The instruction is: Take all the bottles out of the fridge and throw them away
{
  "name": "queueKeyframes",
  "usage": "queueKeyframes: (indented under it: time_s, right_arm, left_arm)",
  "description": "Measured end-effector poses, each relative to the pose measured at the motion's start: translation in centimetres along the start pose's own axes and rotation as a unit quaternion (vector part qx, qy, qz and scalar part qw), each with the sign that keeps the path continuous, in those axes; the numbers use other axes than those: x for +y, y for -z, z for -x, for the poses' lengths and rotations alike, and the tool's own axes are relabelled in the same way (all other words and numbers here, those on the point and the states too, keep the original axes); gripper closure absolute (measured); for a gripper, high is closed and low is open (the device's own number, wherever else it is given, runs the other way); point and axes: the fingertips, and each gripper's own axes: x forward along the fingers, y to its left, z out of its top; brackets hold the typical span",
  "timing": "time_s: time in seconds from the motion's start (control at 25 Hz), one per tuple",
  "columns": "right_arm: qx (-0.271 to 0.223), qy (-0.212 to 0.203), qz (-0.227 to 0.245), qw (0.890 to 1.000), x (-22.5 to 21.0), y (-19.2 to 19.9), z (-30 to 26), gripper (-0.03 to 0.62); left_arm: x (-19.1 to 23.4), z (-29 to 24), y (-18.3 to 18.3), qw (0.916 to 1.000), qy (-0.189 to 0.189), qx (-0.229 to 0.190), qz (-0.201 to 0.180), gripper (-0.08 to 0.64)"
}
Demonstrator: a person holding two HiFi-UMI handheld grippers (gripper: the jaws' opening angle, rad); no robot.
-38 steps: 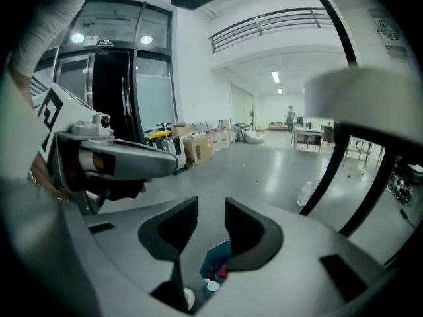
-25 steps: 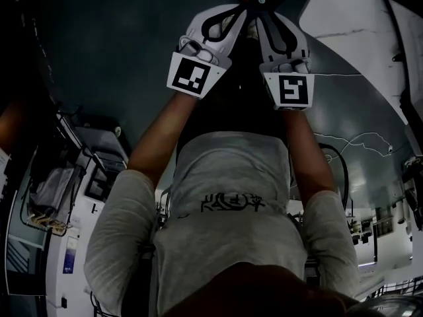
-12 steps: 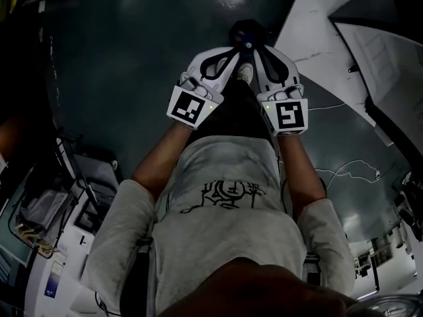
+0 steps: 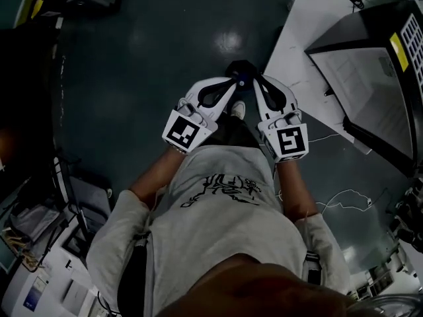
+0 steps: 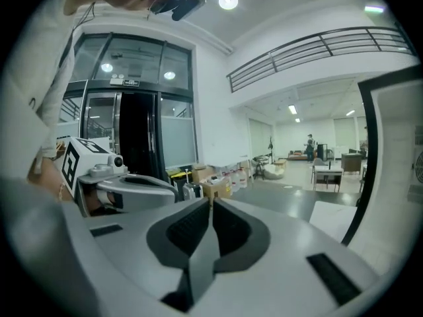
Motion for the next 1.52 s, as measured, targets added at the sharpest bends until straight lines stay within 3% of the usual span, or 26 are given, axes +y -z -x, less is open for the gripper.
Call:
queueKeyframes:
  time_s: [0.16,0.48,0.92,1.52]
  right_arm:
    - [-0.005,-0.019,0.006,1.000,0.7,-3.1,2.1,0.571]
    - [-0.022,-0.034,0.019,0.999,1.8,-8.7,5.1,0.574]
    - [-0.044,-0.054,0.033,0.997,3.3,-14.3,9.1,0.575]
    - [-0.059,-0.037,0.048,0.996,2.2,-17.1,10.0,0.581]
  left_arm:
    - [-1.8,0.3,-3.2,0.9998,0.008,-0.005,0.018,0.551]
    - [-4.1,1.7,-9.5,0.9981,0.026,-0.054,-0.013,0.551]
    - [-6.5,2.8,-15.1,0.9943,0.057,-0.088,-0.019,0.551]
    - [-6.7,1.7,-17.7,0.9918,0.081,-0.097,-0.021,0.551]
